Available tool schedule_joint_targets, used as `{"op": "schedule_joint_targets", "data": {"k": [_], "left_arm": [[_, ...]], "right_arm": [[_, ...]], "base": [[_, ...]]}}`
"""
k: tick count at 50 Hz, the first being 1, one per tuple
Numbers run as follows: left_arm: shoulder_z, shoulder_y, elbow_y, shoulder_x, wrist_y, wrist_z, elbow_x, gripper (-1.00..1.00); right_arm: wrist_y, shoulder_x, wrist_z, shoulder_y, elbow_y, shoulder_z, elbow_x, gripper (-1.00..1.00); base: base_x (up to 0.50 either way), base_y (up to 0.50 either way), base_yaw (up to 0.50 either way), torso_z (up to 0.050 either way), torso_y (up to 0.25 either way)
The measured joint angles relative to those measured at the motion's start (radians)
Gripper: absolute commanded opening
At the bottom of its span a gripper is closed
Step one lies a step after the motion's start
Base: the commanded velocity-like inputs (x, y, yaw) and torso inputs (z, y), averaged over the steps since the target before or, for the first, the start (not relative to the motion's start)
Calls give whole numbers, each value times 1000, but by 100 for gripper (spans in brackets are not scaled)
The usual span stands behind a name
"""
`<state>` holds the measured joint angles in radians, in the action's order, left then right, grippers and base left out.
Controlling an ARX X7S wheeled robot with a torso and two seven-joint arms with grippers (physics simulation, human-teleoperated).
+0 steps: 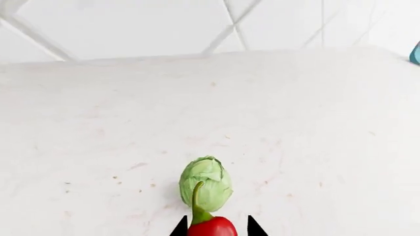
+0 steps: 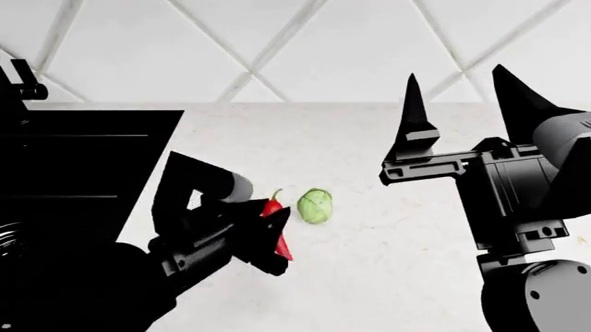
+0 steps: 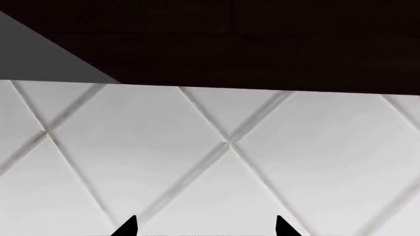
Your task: Pick the chili pepper, brussel sprout from the counter and place them in the cabinet. Then close the cabinet.
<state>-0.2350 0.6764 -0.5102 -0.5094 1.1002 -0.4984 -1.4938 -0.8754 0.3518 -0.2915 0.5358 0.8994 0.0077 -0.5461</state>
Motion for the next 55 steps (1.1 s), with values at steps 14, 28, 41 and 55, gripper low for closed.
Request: {"op": "schedule_joint_targets", "data": {"k": [14,28,41,55], "left_arm": [[189,-35,-72,-81,-149,116,66,-100],[271,-94,-94,-108,-242,210,156,-100],[289,-134,-107,-120,-275,252,200,-100],[283,-157,-107,-123,-288,278,224,-100]], "right_arm": [[-197,-36,-14,124,-72,14,-203,100],[-346,-91,35,329,-306,-56,-321,100],[-423,-141,45,439,-446,-89,-381,100],[-458,-155,55,459,-585,-154,-386,100]], "base": [[0,0,0,0,0],[0,0,0,0,0],[0,0,0,0,0],[0,0,0,0,0]]}}
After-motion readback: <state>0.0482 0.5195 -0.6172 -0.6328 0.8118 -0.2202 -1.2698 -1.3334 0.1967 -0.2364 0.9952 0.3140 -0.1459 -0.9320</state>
